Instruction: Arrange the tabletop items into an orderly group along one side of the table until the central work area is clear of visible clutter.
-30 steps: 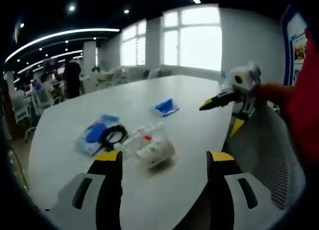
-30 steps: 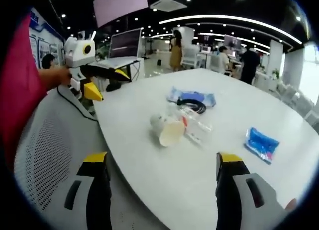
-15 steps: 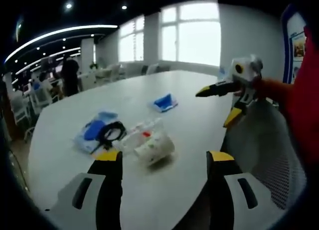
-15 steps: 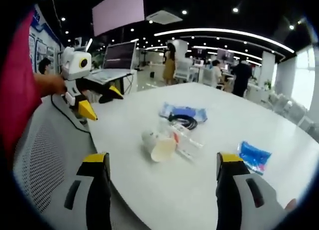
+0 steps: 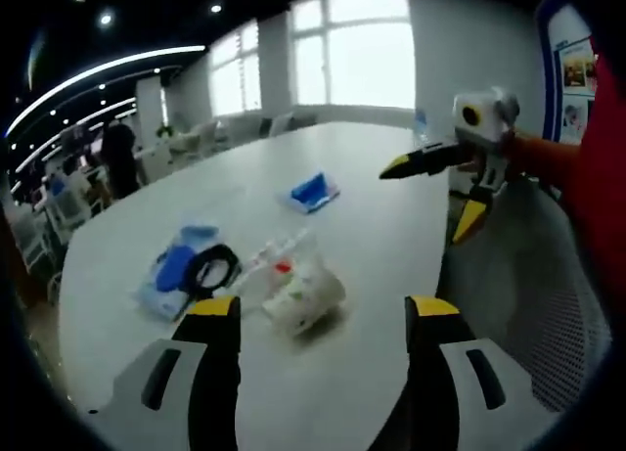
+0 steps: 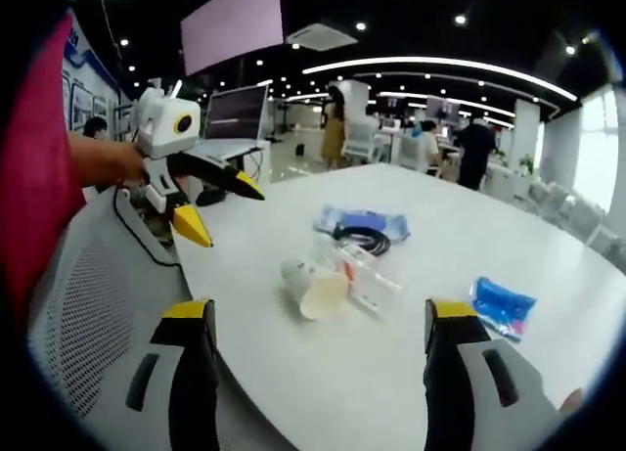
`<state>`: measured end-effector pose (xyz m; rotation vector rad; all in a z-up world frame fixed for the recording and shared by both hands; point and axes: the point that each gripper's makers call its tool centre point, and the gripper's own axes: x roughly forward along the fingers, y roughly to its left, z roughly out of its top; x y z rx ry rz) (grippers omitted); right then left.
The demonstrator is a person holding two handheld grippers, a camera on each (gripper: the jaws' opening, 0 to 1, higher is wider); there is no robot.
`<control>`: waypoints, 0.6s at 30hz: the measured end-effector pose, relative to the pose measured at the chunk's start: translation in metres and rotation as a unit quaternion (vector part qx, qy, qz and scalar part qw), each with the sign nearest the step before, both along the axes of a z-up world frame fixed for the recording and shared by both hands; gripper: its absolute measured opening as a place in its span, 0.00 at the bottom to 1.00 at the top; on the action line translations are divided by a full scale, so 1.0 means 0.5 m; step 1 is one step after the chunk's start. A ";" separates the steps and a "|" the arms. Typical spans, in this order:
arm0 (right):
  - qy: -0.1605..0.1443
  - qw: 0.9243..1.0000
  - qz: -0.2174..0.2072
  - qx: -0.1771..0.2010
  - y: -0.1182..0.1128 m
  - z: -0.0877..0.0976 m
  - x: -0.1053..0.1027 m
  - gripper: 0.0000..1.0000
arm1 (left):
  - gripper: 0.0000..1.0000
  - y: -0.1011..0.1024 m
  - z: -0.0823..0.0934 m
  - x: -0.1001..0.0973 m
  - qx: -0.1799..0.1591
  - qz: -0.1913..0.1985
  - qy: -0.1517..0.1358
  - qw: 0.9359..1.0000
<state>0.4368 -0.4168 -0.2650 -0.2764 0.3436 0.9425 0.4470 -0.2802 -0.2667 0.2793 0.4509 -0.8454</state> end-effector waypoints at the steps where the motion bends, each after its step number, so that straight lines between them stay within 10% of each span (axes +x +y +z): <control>1: 0.000 1.000 0.000 0.001 0.000 0.000 0.000 0.87 | 0.66 -0.001 -0.001 0.005 0.003 -0.002 0.000 1.000; 18: -0.005 1.000 -0.007 0.012 -0.004 0.007 0.003 0.88 | 0.66 -0.060 -0.060 0.060 0.133 -0.129 0.018 0.983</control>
